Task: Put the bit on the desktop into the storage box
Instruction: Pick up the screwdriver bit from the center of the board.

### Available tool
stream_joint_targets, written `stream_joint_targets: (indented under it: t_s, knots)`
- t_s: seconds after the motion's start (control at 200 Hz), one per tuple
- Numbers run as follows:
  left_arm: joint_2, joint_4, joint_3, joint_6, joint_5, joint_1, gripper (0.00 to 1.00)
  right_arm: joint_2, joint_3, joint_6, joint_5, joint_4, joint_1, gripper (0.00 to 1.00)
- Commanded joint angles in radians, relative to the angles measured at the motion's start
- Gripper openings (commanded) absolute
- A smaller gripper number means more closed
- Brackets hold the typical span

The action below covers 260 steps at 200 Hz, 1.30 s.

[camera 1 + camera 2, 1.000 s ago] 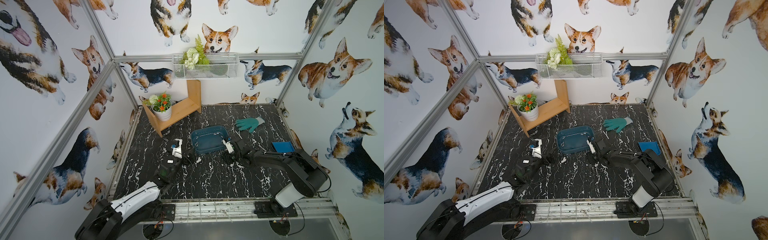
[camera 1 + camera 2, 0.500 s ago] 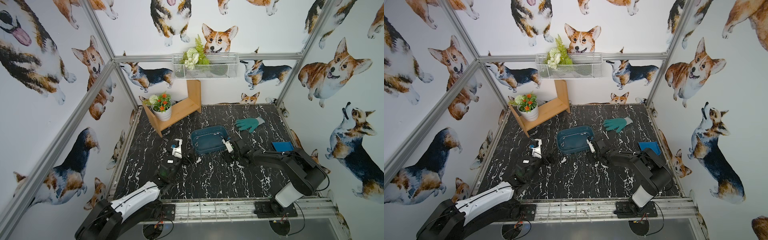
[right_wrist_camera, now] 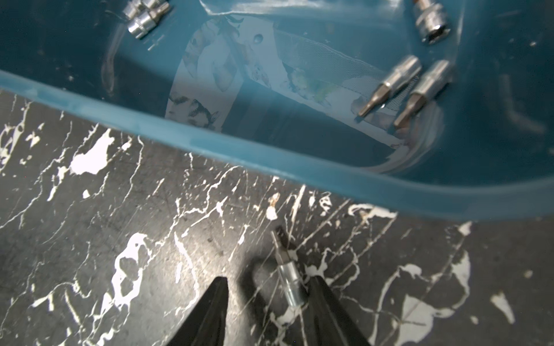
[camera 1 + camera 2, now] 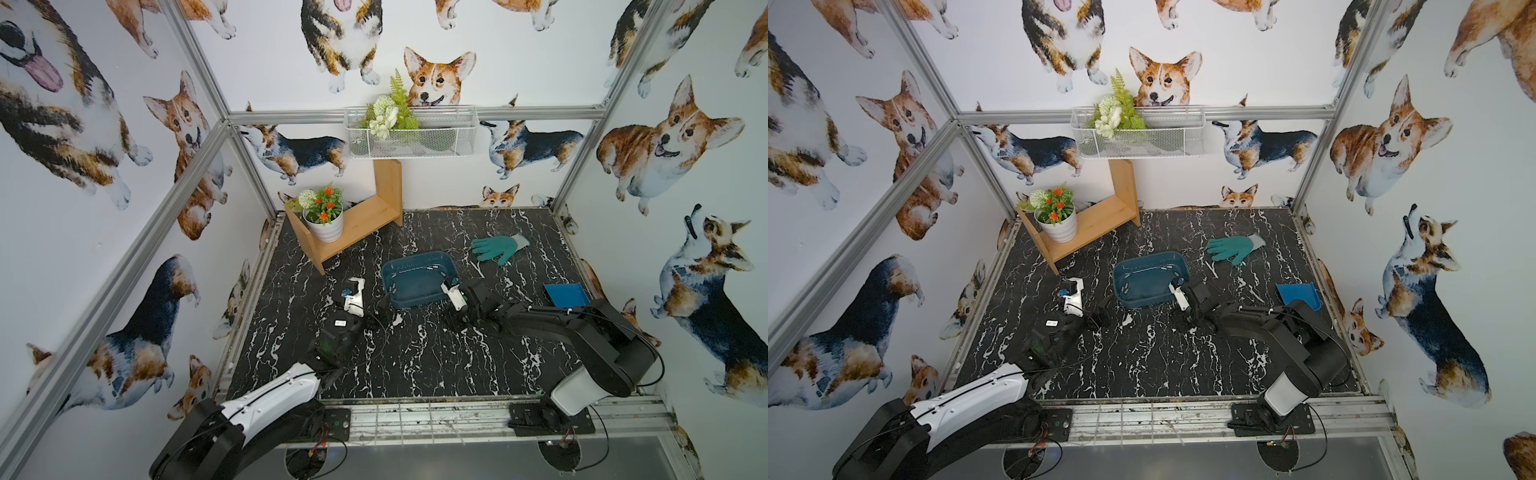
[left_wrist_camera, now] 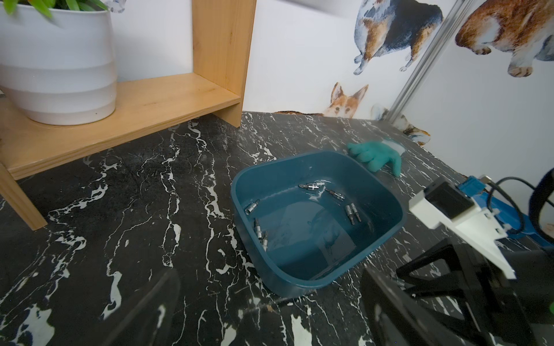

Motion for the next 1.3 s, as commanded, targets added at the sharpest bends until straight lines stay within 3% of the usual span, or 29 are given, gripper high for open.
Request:
stream_joint_targets:
  t_s: [0.0,0.2,0.385,0.846,1.296]
  knots:
    - [-0.005,0.0,0.011,0.007,-0.007,0.001,1.0,-0.004,0.004,0.022,0.014,-0.027,0.006,0.47]
    - [-0.009,0.0,0.011,0.01,-0.009,0.001,1.0,0.033,0.05,0.029,0.097,-0.076,0.041,0.41]
    - [-0.014,-0.004,0.01,0.01,-0.012,0.001,1.0,0.048,0.078,0.048,0.167,-0.128,0.082,0.3]
    - [-0.014,-0.005,0.01,0.009,-0.013,0.001,1.0,0.041,0.091,0.076,0.217,-0.182,0.108,0.13]
    - [-0.017,-0.005,0.007,0.01,-0.022,0.001,1.0,-0.225,0.11,0.09,0.205,-0.161,0.111,0.09]
